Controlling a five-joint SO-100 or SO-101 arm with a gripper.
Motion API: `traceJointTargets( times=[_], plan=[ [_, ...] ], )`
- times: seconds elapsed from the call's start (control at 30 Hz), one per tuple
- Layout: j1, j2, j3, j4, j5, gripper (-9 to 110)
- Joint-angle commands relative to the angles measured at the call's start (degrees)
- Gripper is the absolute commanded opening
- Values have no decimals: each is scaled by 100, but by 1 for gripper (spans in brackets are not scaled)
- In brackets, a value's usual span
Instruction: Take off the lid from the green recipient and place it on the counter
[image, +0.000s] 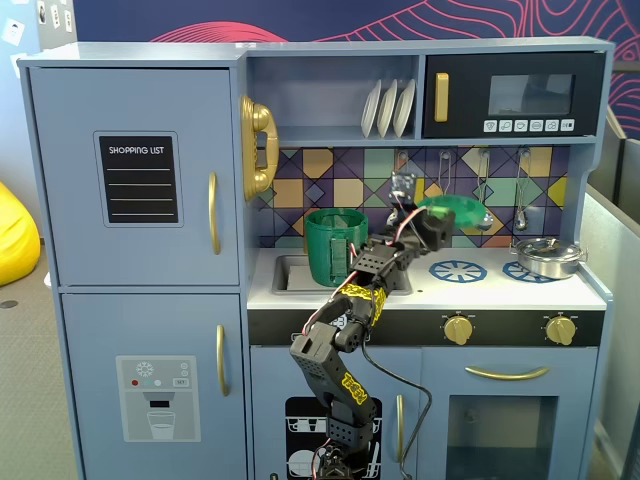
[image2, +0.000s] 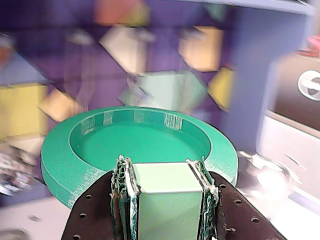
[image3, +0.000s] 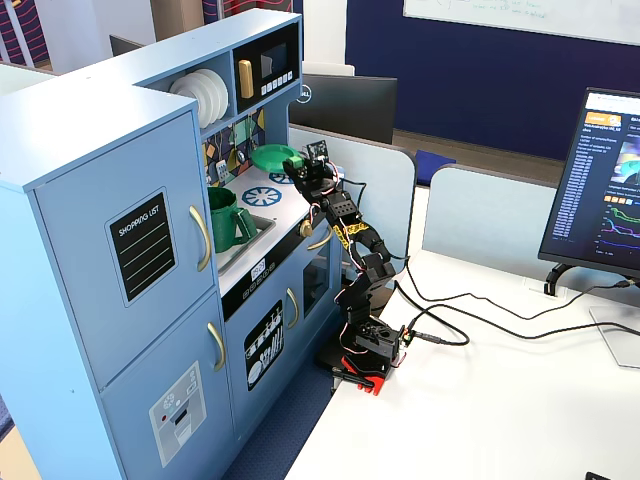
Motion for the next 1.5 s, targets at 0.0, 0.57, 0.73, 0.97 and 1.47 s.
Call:
traceJointTargets(
  times=[0.0,0.57,0.73,0.97,1.47],
  plan=[
    [132,149,510,-677,114,0],
    [70,-800,2470,-3727,167,0],
    [88,-958,2663,-3902,185,0],
    [88,-984,2856,-3920,167,0],
    [185,-299,2021,-2549,703,40]
  ],
)
